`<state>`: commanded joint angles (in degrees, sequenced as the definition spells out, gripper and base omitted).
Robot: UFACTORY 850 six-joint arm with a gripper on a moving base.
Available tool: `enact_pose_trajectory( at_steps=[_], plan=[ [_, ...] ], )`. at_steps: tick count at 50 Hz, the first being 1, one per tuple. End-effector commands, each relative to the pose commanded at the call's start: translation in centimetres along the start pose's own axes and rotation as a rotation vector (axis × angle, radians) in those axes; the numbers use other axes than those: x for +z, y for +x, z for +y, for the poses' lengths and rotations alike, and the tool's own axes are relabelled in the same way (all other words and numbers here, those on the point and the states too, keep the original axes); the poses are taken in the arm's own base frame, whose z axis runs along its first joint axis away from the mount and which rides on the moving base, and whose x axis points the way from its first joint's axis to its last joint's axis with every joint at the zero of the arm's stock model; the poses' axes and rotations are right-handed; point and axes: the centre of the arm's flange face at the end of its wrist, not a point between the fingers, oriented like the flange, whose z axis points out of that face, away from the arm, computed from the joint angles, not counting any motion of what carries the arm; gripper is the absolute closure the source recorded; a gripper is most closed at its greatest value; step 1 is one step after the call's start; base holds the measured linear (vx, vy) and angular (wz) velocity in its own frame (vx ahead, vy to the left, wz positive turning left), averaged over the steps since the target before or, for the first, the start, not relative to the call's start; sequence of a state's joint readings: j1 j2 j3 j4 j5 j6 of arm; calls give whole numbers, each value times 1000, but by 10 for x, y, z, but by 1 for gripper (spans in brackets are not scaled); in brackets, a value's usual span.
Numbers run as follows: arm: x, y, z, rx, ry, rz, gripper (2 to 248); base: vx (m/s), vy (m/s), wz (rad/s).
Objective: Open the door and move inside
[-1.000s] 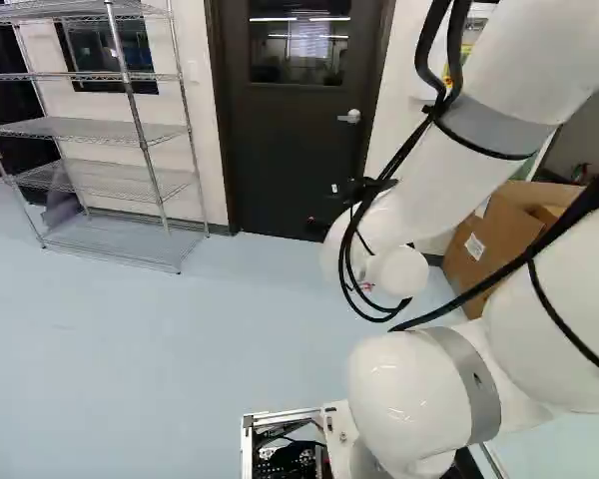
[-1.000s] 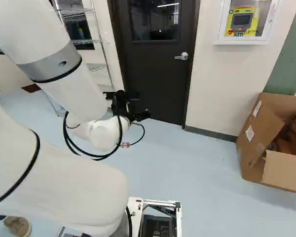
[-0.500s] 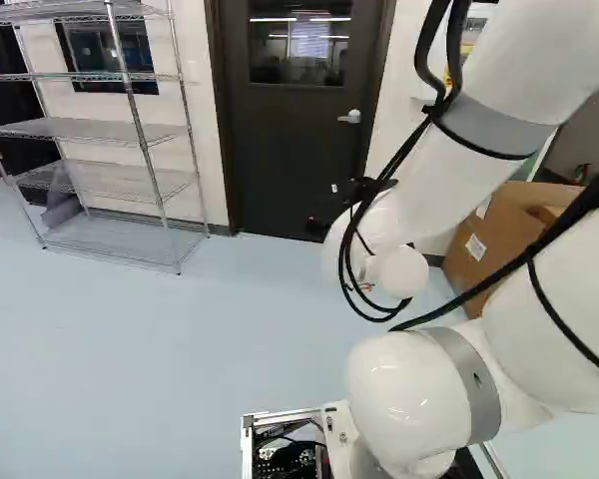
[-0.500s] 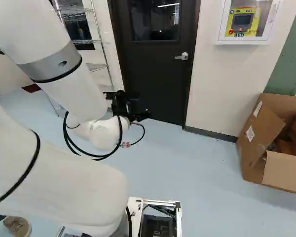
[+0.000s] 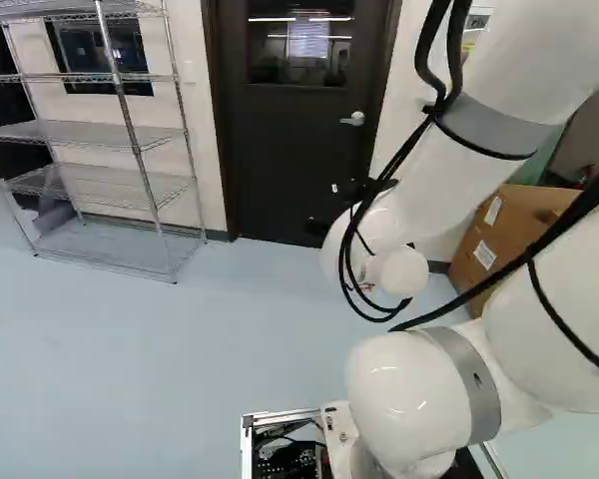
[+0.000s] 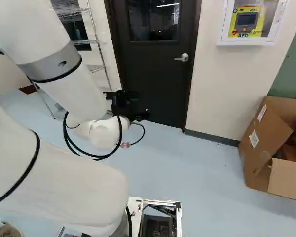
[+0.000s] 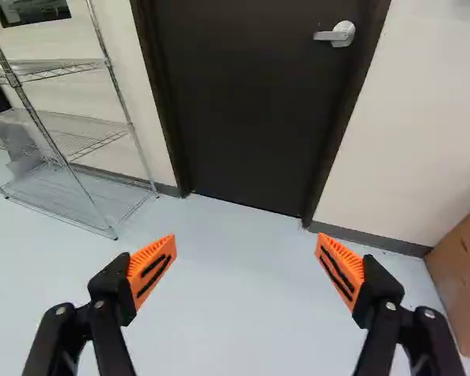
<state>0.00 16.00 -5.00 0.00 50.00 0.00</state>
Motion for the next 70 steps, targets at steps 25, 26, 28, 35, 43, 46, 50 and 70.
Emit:
enact_pose_trajectory(
  at_steps=[25, 26, 28, 35, 43, 46, 50, 70],
  plan=[
    [0, 0, 0, 0, 0, 0, 3, 185, 4, -16],
    [0, 0, 0, 0, 0, 0, 3, 200, 3, -21],
    [0, 0, 0, 0, 0, 0, 3, 176, 0, -26],
    [0, 0, 0, 0, 0, 0, 3, 178, -20, -144],
    [0, 0, 0, 0, 0, 0, 3, 184, -38, -223],
    [0, 0, 0, 0, 0, 0, 3, 186, -33, -286],
    [0, 0, 0, 0, 0, 0, 3, 186, -6, -257],
    [0, 0, 0, 0, 0, 0, 3, 200, 19, -246]
  ],
)
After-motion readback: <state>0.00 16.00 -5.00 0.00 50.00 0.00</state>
